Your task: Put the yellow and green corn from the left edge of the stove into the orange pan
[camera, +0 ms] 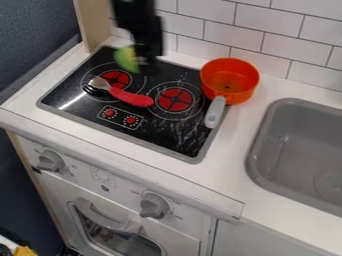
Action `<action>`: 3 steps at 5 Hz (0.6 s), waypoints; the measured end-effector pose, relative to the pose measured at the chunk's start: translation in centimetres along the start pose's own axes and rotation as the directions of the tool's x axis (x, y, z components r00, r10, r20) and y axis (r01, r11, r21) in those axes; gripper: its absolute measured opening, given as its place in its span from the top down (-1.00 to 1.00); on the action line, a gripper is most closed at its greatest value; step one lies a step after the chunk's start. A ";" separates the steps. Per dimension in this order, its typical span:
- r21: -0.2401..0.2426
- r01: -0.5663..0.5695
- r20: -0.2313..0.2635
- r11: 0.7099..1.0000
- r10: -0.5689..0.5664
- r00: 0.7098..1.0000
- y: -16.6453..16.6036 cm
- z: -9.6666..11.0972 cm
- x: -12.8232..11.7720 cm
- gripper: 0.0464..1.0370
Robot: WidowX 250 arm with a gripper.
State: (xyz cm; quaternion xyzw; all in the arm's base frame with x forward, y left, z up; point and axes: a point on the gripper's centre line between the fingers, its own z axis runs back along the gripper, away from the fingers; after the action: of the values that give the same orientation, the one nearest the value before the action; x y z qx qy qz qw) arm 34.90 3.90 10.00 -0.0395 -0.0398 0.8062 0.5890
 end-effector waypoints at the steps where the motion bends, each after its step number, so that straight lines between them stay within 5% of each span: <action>1: 0.010 0.044 -0.019 0.999 -0.044 0.999 -1.7 -0.5 -3.6 -0.36; 2: 0.011 0.049 -0.054 0.999 -0.048 0.997 -3.2 -1.0 -5.2 -0.36; 3: 0.025 0.072 -0.035 0.997 -0.071 0.997 -4.2 -2.2 -6.7 -0.36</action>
State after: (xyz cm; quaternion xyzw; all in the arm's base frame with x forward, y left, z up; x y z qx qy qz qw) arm 41.15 -1.20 8.44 -0.0440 -0.0207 0.7844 0.6184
